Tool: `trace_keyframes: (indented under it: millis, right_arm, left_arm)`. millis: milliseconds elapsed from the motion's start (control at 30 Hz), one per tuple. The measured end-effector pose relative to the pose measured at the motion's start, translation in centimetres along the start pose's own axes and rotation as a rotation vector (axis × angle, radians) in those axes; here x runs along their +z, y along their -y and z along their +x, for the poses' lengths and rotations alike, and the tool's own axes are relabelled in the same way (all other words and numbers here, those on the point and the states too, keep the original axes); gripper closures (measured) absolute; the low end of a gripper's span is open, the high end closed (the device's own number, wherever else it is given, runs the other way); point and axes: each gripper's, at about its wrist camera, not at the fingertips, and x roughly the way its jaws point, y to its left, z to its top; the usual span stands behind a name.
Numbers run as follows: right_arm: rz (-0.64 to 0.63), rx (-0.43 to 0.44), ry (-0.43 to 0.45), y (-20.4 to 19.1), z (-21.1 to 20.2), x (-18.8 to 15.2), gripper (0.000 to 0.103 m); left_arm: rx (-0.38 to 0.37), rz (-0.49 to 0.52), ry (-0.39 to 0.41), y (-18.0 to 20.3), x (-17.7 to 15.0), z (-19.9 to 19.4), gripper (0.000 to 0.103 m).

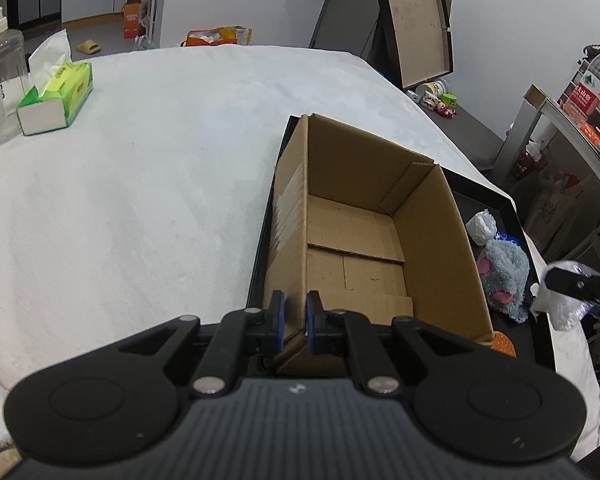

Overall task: Organize soft objects
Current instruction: 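Grasp the clear plastic bag with the right tool and carry it over the box, then open the right tool to drop the plastic bag into the box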

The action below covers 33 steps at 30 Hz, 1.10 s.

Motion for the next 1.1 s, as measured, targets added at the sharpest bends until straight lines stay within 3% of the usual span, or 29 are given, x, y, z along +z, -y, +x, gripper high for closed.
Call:
trace_keyframes:
  millis: [533, 1100]
  right_arm:
    - [-0.070, 0.050, 0.014, -6.5, 2.3, 1.5, 0.062]
    - [-0.165, 0.104, -0.044, -11.9, 6.6, 1.9, 0.061]
  left_arm:
    - [-0.052, -0.113, -0.017, -2.2, 0.2, 0.4, 0.093]
    - [-0.052, -0.276, -0.037, -3.8, 0.8, 0.7, 0.091]
